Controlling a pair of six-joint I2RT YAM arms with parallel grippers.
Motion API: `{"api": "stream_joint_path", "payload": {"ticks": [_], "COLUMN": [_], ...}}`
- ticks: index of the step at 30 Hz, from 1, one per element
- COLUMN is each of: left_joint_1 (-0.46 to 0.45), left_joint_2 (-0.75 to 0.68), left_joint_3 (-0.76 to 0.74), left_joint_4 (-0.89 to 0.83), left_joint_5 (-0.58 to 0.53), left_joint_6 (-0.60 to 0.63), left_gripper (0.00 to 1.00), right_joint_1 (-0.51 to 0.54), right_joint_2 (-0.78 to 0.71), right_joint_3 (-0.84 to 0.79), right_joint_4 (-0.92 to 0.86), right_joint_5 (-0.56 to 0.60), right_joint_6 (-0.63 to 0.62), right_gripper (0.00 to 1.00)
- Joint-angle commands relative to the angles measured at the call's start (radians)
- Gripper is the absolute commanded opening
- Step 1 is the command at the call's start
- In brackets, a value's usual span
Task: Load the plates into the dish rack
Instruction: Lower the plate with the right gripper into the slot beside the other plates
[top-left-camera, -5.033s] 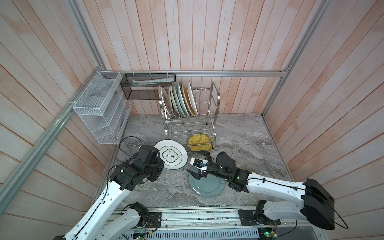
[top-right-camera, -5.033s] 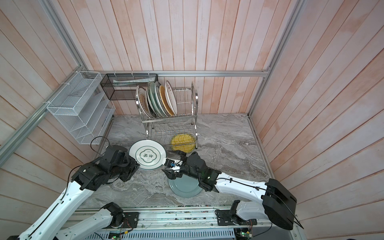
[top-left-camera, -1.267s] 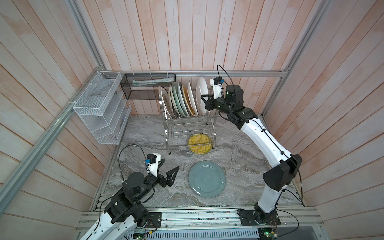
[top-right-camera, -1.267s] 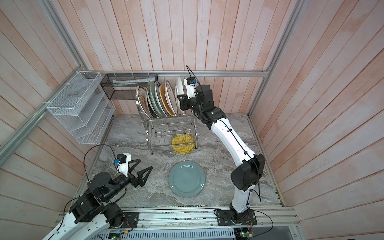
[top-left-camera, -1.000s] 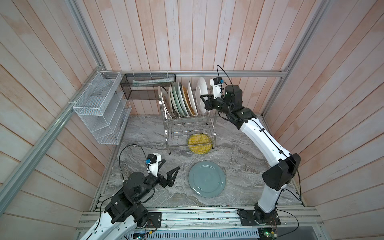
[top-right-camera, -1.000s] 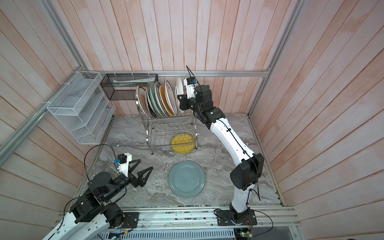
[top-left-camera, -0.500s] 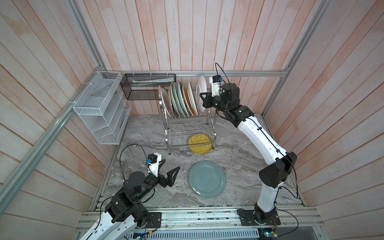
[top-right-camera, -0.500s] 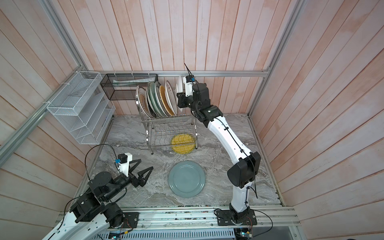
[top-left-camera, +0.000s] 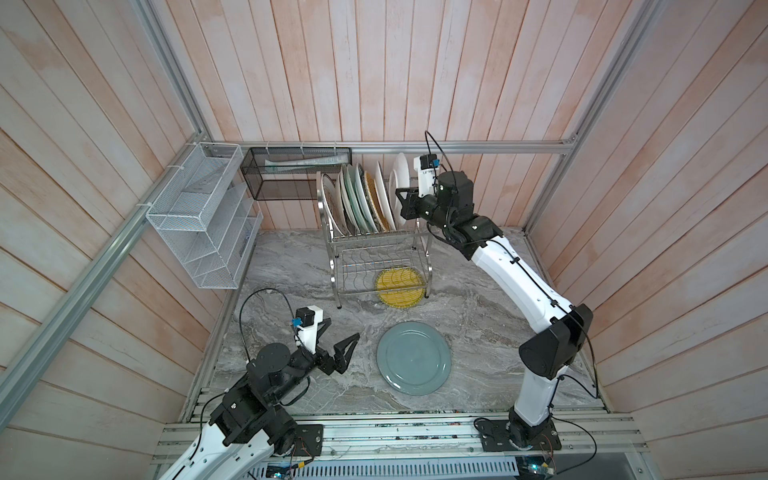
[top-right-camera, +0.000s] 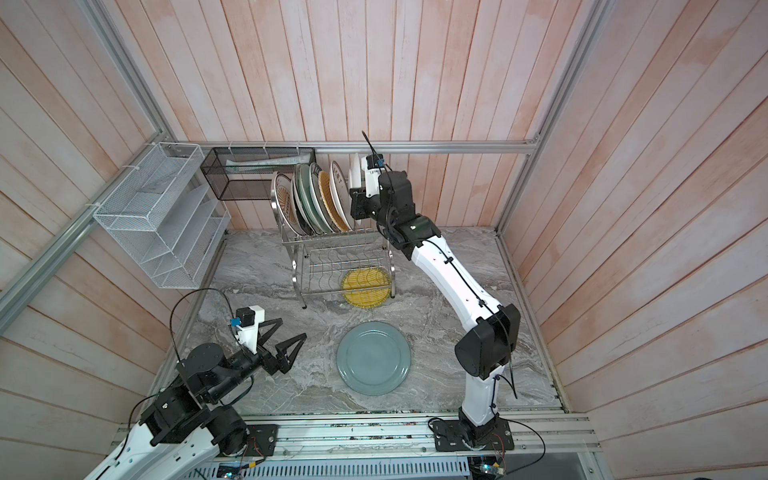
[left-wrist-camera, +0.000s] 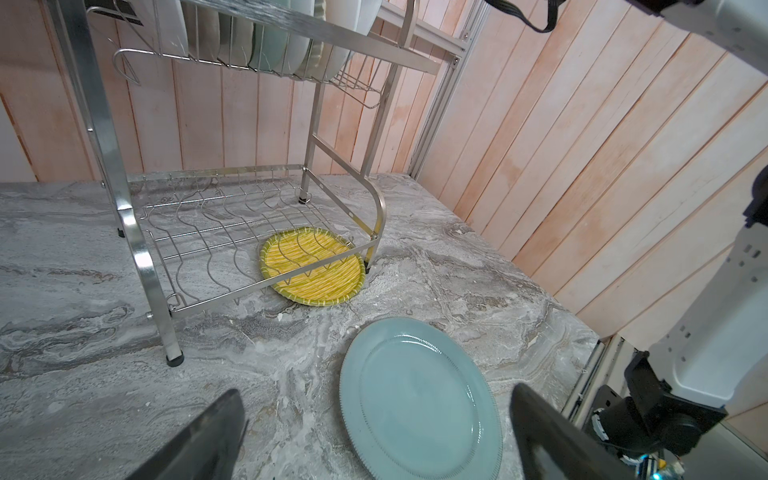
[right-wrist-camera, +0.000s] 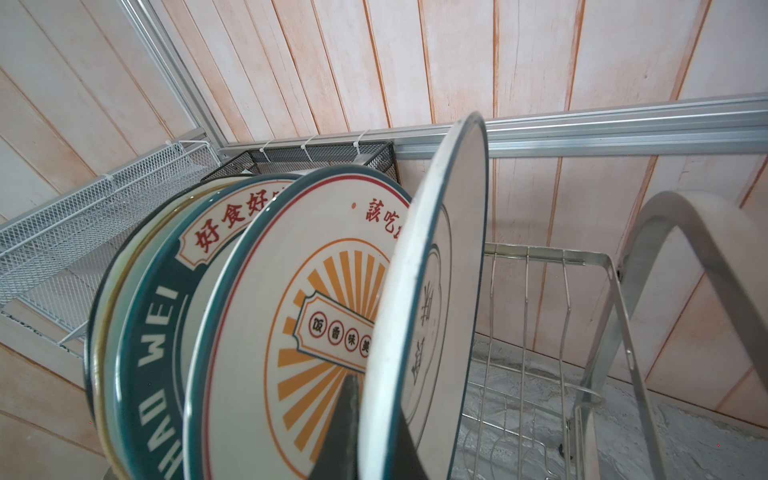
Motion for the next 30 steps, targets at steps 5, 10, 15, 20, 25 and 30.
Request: {"api": "stream_joint_path", "payload": {"ticks": [5, 10, 15, 20, 25, 30], "left_joint_1": [-0.001, 0.000, 0.000, 0.000, 0.000, 0.000], "left_joint_2": [-0.003, -0.003, 0.001, 0.008, 0.008, 0.012], "left_joint_3": [0.013, 0.014, 0.009, 0.011, 0.008, 0.007], "left_joint_4": [-0.010, -0.009, -0.004, -0.003, 0.002, 0.002], "left_joint_5": [0.004, 0.004, 0.004, 0.004, 0.002, 0.001], "left_joint_6": [0.001, -0.001, -0.003, -0.003, -0.006, -0.005], "left_gripper": [1.00, 1.00, 1.00, 1.00, 1.00, 1.00], "right_joint_1": [0.010, 0.016, 0.027, 0.033, 0.037, 0.040], "right_joint_2": [-0.013, -0.033, -0.050, -0.056, -0.061, -0.068], "right_joint_3": [-0.085, -0.122, -0.150, -0.157, -0.159, -0.158], "right_joint_4": [-0.032, -0.032, -0.028, -0.038, -0.051, -0.051], "right_joint_5": [0.054, 0.069, 0.075, 0.079, 0.067, 0.050], "right_joint_6": [-0.050, -0.077, -0.102, -0.125, -0.134, -0.125], "right_gripper": [0.00, 0.00, 0.03, 0.10, 0.17, 0.22]}}
